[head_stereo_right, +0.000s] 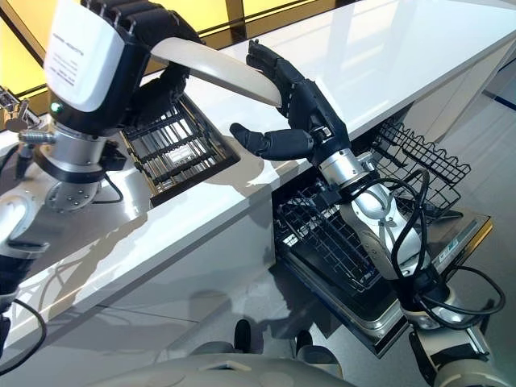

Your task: Pick up plates and place into dishwasher.

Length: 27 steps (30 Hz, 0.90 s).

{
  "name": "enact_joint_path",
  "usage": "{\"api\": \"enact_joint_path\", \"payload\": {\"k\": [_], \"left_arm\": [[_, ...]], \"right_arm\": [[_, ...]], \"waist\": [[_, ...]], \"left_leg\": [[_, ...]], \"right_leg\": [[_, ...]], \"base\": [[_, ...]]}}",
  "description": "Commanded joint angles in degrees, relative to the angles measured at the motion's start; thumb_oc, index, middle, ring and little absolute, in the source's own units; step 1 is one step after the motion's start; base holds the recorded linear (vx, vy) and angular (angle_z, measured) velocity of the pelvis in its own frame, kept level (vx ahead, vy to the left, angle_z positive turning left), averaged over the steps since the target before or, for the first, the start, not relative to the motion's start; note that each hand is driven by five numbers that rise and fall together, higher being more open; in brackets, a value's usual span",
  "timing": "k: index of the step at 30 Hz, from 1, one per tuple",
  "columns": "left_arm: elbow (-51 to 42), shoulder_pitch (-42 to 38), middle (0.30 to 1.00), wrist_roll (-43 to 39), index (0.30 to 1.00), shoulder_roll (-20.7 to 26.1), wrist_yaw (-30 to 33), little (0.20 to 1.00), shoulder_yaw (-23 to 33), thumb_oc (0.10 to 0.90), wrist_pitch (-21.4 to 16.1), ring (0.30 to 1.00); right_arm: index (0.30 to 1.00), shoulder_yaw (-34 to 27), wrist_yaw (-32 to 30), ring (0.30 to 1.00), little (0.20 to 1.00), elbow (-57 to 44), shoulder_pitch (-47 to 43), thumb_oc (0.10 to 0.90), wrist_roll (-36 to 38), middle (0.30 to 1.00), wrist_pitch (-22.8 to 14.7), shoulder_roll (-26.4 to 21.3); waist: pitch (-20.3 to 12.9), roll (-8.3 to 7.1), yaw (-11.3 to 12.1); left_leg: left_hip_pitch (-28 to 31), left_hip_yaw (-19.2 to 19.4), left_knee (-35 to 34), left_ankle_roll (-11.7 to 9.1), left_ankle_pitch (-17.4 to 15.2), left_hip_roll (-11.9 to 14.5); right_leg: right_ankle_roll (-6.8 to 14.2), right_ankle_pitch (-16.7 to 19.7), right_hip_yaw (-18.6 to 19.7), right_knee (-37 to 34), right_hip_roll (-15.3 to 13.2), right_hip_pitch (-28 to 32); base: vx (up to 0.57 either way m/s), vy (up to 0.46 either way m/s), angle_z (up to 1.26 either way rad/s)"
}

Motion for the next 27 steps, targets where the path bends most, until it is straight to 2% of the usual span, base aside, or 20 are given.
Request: {"api": "enact_joint_path", "payload": {"k": [1,8,9,10,11,18,24,27], "left_arm": [[2.9,-8.5,0.3,-2.3,0.3,-2.9,0.6,0.2,-0.3,0.1,-1.6,0.3],[2.1,-8.8,0.3,-4.5,0.3,-5.0,-2.7,0.2,-1.5,0.1,-2.5,0.3],[2.0,-8.7,0.3,-4.9,0.3,-5.3,-3.1,0.2,-1.6,0.1,-2.7,0.3],[1.9,-8.7,0.3,-5.5,0.3,-5.8,-3.5,0.2,-1.6,0.1,-3.0,0.3],[1.8,-8.6,0.3,-6.3,0.3,-6.1,-4.0,0.2,-1.7,0.1,-3.2,0.3],[1.1,-6.6,0.3,-22.0,0.3,-11.2,-13.3,0.2,-1.4,0.1,-4.1,0.3],[1.2,-6.0,0.3,-28.0,0.3,-13.3,-16.2,0.2,-0.4,0.1,-3.7,0.3],[1.2,-6.3,0.3,-25.0,0.3,-13.6,-15.4,0.2,-0.4,0.1,-3.0,0.3]], "right_arm": [[0.9,-0.1,0.0,0.9,0.9,-2.9,-7.9,0.8,-0.6,0.9,-5.8,2.9],[0.9,-0.1,-1.5,0.9,0.9,-2.9,-7.7,0.8,-4.4,0.9,-7.2,3.8],[0.811,-0.2,-1.5,0.811,0.796,-2.9,-7.7,0.696,-4.8,0.811,-7.4,4.0],[0.368,-0.1,-1.6,0.368,0.28,-3.0,-7.9,0.18,-4.7,0.368,-7.3,4.1],[0.3,-0.1,-1.7,0.3,0.2,-2.9,-7.8,0.1,-5.0,0.3,-7.4,4.4],[0.3,-0.5,-3.2,0.3,0.2,-3.4,-7.3,0.1,-7.6,0.3,-8.4,5.7],[0.3,-1.4,-3.2,0.3,0.2,-3.3,-7.1,0.1,-8.1,0.3,-7.8,6.0],[0.3,-1.7,-3.0,0.3,0.2,-3.2,-6.9,0.1,-8.5,0.3,-7.9,6.2]], "waist": [[-6.7,-0.8,-0.2],[-6.6,-0.82,-0.4],[-6.5,-0.8,-0.4],[-6.5,-0.79,-0.4],[-6.5,-0.78,-0.4],[-6.2,-0.69,-0.2],[-6.0,-0.71,-0.3],[-5.8,-0.68,-0.4]], "left_leg": [[3.4,0.5,0.1,2.3,-7.8,-4.1],[3.5,0.5,0.1,2.4,-7.8,-4.1],[3.5,0.5,0.1,2.4,-7.8,-4.1],[3.6,0.5,0.1,2.5,-7.8,-4.1],[3.6,0.5,0.1,2.5,-7.8,-4.1],[3.6,0.1,0.1,2.5,-7.7,-4.1],[3.5,-0.2,0.1,2.6,-7.6,-4.1],[3.4,-0.3,0.1,2.6,-7.6,-4.1]], "right_leg": [[0.2,-2.4,-1.1,3.6,3.0,-1.3],[0.1,-2.5,-0.8,3.6,3.2,-1.1],[0.1,-2.5,-0.7,3.6,3.2,-1.1],[0.1,-2.5,-0.7,3.6,3.2,-1.1],[0.1,-2.5,-0.6,3.6,3.2,-1.1],[0.1,-2.6,-0.6,3.6,3.3,-0.9],[0.0,-2.9,-0.7,3.9,3.4,-1.0],[-0.1,-2.9,-0.7,4.0,3.4,-1.0]], "base": [[0.0,0.0,0.0],[0.0,0.0,0.0],[0.0,0.0,0.0],[0.0,0.0,0.0],[0.0,0.0,0.0],[0.0,0.0,0.0],[0.0,0.0,0.0],[0.0,0.0,0.0]]}}
